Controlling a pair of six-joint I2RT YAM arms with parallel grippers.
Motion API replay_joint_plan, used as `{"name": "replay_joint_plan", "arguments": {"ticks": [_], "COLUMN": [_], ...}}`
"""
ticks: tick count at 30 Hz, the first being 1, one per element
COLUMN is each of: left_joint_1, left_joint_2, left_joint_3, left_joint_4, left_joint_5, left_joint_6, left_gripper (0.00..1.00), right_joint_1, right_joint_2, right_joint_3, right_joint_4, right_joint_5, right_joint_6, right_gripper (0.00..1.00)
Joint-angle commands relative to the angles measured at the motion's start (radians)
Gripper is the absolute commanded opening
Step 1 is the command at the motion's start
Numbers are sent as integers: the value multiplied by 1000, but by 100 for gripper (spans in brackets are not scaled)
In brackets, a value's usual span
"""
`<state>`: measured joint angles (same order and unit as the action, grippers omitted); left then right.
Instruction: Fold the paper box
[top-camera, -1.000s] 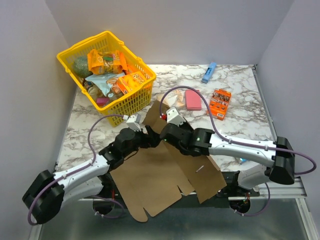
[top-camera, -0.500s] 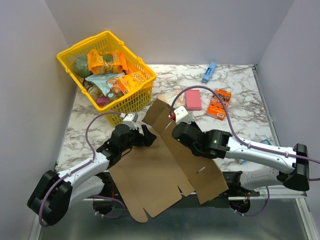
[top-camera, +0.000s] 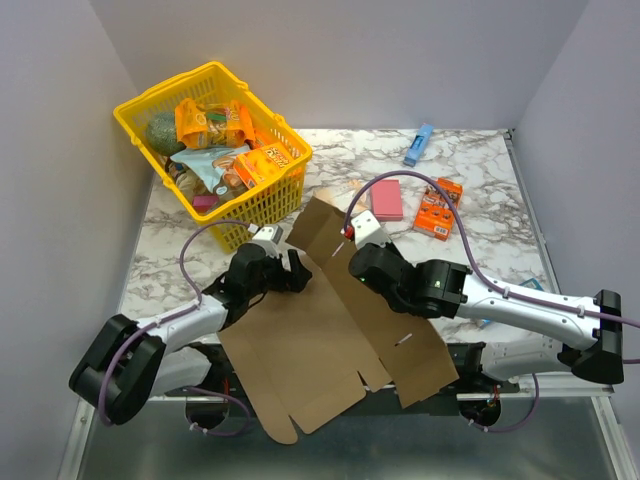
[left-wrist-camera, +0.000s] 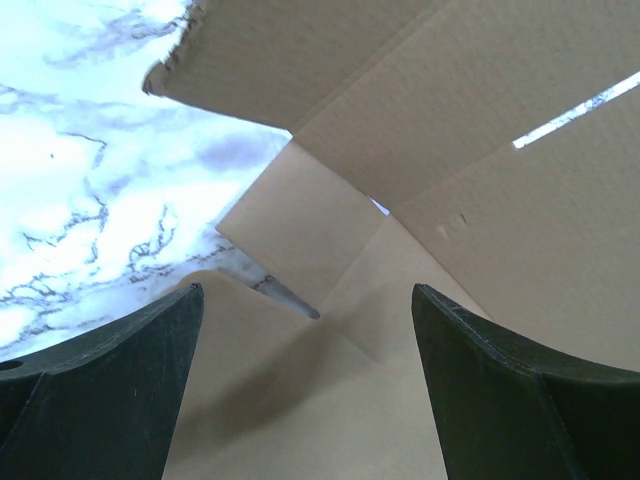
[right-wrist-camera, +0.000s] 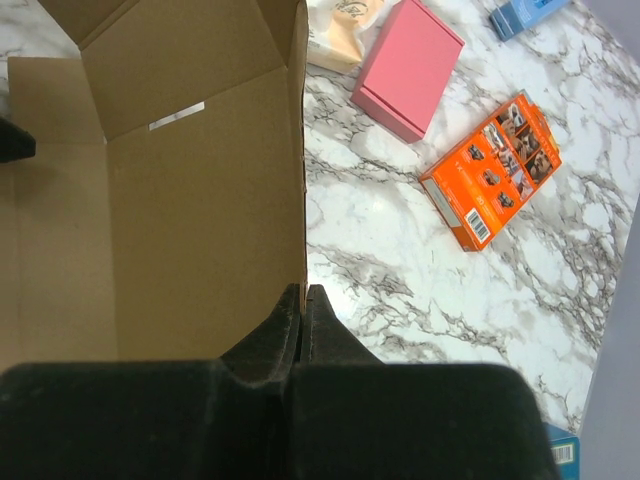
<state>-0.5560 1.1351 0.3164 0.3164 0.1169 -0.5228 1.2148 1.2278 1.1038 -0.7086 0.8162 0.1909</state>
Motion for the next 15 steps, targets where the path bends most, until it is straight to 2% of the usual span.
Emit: {"name": "replay_joint_plan", "arguments": {"ticks": [1,9,12,15], "left_joint_1": [30,53,62,64], "left_joint_2": [43,175,210,215], "left_joint_3": [30,61,67,61], "left_joint_4": [67,202,234,257], "left_joint_5": [-7,90,127,153], "left_joint_6": [30,27,21,6], "left_gripper": [94,88,84,74], "right_joint_1": [8,8,8,6], "right_joint_2": [-19,-8,-7,-2], "right_joint_3": [7,22,25,22], "right_joint_4": [-5,-5,-5,-3], "right_joint_5": [-6,-14,-14,-6], "right_joint_6": [4,10,10,10], "right_gripper": [1,1,1,1]}}
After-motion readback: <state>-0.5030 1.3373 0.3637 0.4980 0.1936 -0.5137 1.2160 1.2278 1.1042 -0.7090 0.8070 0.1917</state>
